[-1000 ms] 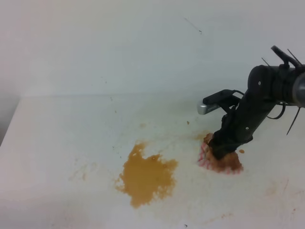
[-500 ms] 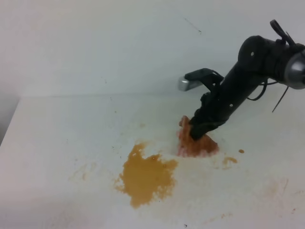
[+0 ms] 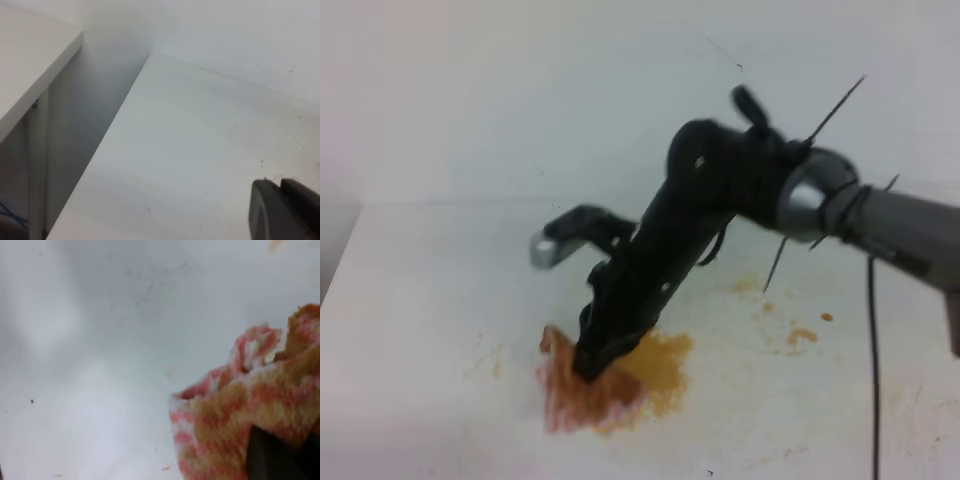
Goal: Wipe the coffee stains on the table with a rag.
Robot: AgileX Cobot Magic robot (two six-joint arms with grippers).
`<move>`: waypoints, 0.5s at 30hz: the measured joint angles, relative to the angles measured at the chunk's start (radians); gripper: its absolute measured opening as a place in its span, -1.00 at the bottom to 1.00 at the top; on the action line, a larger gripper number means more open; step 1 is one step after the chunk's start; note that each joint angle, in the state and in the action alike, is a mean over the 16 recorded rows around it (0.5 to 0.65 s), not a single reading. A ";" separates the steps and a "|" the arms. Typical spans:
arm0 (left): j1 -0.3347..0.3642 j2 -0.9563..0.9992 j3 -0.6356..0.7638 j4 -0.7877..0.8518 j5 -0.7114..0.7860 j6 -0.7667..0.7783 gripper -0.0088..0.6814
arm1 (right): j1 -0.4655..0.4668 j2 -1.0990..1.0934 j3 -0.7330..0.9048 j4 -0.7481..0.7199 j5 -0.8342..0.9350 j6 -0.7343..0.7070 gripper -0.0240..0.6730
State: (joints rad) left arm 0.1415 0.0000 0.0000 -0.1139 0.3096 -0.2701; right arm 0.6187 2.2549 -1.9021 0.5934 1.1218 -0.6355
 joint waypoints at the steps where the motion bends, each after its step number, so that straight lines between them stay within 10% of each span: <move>1: 0.000 0.000 0.000 0.000 0.000 0.000 -0.98 | 0.016 0.009 0.000 -0.011 -0.001 0.001 -0.77; 15: 0.000 0.000 0.000 0.000 -0.001 0.000 -0.98 | 0.019 0.115 -0.006 -0.188 -0.016 0.075 -0.78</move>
State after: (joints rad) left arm 0.1415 0.0000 0.0000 -0.1139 0.3085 -0.2701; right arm 0.6381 2.3697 -1.9077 0.4051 1.1061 -0.5601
